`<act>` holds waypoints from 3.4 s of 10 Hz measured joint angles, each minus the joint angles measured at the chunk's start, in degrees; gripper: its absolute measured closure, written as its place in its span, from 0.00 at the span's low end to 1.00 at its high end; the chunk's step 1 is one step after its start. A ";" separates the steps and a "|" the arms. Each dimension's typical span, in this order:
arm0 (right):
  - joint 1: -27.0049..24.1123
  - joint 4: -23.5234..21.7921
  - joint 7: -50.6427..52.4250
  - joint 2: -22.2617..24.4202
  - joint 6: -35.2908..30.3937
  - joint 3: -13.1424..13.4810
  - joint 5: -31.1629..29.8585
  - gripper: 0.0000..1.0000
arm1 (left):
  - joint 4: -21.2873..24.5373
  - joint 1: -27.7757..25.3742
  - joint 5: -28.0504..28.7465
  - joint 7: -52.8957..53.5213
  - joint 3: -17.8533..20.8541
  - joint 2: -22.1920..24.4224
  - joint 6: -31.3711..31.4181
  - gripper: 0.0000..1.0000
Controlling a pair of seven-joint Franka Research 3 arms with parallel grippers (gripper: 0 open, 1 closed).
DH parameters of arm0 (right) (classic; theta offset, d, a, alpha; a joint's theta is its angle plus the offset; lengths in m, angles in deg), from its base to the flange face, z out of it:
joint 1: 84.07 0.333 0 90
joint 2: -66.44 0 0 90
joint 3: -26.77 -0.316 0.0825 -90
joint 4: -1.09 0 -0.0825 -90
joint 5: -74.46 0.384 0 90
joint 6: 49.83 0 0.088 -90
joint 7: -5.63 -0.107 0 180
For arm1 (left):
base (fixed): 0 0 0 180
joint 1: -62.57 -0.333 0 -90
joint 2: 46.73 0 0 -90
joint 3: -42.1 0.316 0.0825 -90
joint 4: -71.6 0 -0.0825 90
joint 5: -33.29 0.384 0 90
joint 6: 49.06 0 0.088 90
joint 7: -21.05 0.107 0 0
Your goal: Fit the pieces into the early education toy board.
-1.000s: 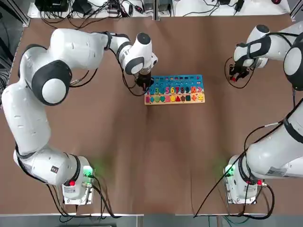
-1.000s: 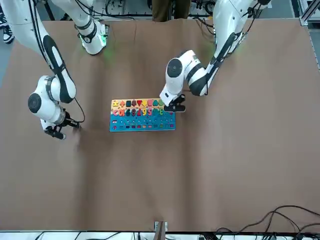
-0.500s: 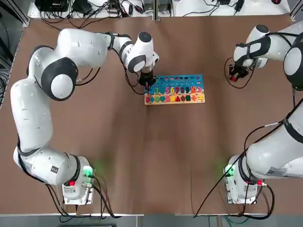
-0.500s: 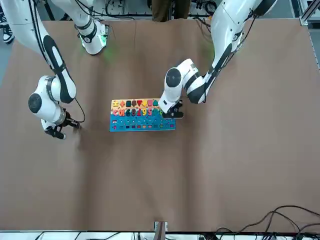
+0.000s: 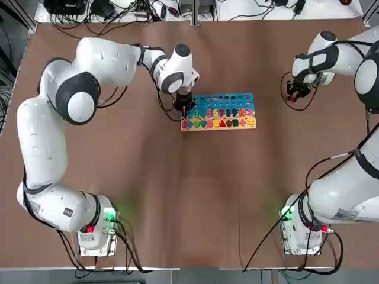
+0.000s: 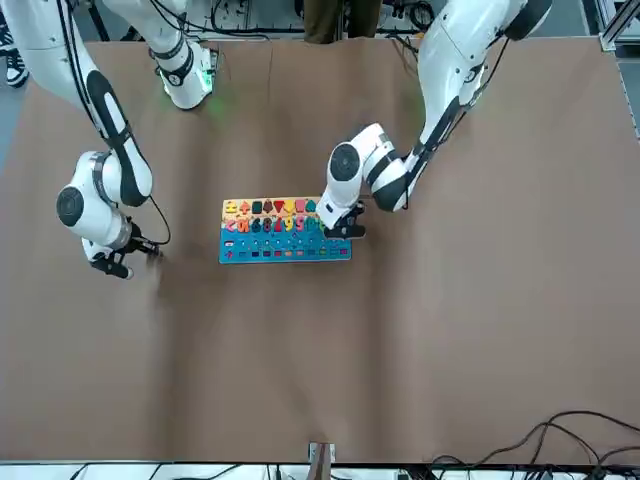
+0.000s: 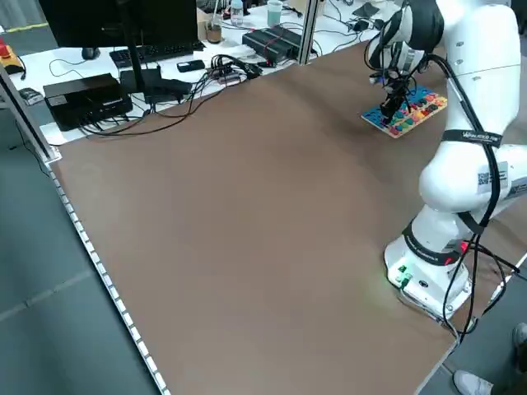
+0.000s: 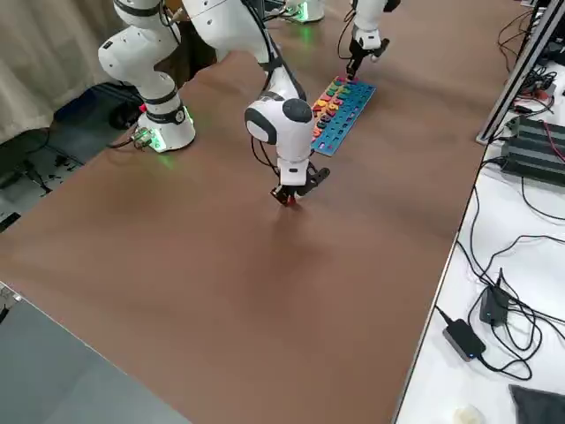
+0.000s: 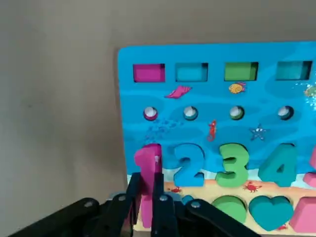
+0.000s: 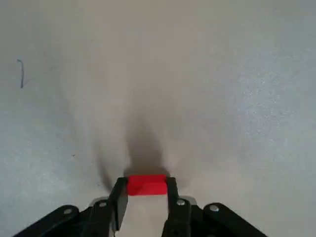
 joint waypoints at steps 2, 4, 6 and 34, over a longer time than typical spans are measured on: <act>0.00 0.00 0.07 0.00 0.00 0.00 0.00 0.64 | -0.10 0.07 0.00 0.01 0.00 -0.33 0.00 0.87; 0.01 0.03 0.26 0.02 -0.23 -0.35 0.00 0.64 | -0.11 0.35 0.00 0.05 0.00 -0.59 0.00 0.87; 0.08 0.26 0.29 0.27 -1.31 -2.87 0.36 0.64 | -0.18 0.63 0.00 0.11 -0.01 -0.91 0.00 0.87; 15.41 0.11 -13.82 0.35 0.33 -12.55 5.01 0.64 | -3.75 -4.42 0.00 1.53 0.47 7.25 -2.50 0.49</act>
